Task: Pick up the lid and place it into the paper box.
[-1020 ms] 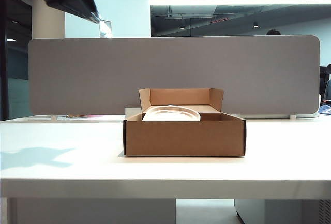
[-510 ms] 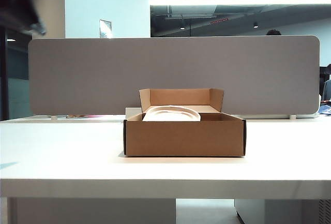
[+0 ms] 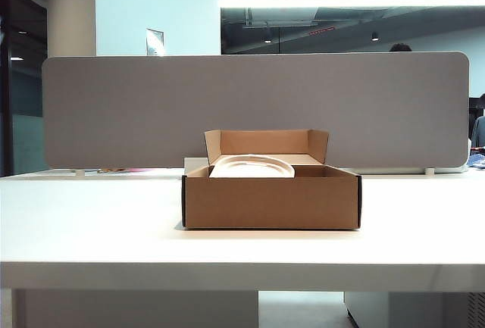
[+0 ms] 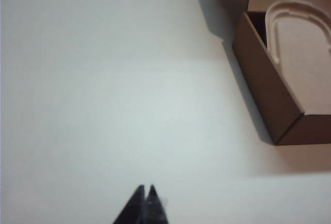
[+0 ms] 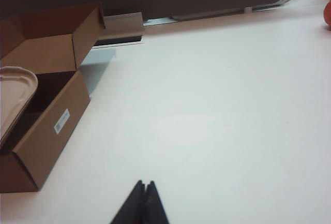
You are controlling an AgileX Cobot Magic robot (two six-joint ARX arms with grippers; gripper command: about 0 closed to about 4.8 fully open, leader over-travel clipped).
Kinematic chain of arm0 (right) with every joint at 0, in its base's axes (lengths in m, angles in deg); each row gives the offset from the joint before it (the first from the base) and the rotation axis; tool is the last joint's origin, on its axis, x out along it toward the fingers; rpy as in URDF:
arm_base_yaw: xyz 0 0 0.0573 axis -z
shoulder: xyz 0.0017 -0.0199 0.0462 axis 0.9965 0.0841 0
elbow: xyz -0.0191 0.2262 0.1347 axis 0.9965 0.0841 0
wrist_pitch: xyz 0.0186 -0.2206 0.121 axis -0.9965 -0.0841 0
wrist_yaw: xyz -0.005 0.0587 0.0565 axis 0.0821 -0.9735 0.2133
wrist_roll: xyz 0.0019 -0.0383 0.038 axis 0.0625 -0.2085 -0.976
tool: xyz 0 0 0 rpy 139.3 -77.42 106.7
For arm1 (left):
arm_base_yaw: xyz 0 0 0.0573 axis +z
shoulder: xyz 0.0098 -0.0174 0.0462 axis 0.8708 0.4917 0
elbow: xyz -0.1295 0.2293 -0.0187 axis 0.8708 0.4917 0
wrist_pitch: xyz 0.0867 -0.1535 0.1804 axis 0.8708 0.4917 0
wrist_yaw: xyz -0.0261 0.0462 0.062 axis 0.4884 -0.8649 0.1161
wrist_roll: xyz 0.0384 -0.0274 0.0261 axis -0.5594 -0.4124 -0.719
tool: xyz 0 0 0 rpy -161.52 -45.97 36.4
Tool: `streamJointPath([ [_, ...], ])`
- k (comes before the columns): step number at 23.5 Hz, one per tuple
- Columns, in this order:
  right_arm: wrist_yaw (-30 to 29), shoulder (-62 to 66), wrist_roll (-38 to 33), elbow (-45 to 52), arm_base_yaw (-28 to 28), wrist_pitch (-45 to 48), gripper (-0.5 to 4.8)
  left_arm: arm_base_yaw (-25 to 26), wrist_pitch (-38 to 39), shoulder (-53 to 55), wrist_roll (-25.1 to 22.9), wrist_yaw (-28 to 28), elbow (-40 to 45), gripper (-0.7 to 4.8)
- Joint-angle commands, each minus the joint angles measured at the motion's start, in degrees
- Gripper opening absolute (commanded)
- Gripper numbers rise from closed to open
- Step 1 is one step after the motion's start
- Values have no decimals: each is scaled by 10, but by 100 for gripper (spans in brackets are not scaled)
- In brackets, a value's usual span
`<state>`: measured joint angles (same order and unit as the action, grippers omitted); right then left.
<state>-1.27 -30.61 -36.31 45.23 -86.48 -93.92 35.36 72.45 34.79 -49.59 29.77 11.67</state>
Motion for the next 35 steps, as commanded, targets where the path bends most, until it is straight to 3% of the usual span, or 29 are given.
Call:
streamJointPath([
  [1, 1, -1, 1, 3, 0, 7, -1, 6, -80, -48, 2, -7, 61, -6],
  [11, 1, -1, 1, 3, 0, 7, -1, 156, -95, -226, 3, 109, 143, -6],
  [15, 1, -1, 1, 3, 0, 7, -1, 200, -84, -302, 1, 120, 157, -6],
  [21, 0, -1, 1, 3, 0, 7, -1, 207, -76, -305, -49, 148, 157, -6],
  [29, 1, -1, 1, 3, 0, 7, -1, 207, -101, -305, -104, 140, 157, -6],
  [35, 1, -1, 1, 3, 0, 7, -1, 207, -95, -305, -104, 136, 157, -6],
])
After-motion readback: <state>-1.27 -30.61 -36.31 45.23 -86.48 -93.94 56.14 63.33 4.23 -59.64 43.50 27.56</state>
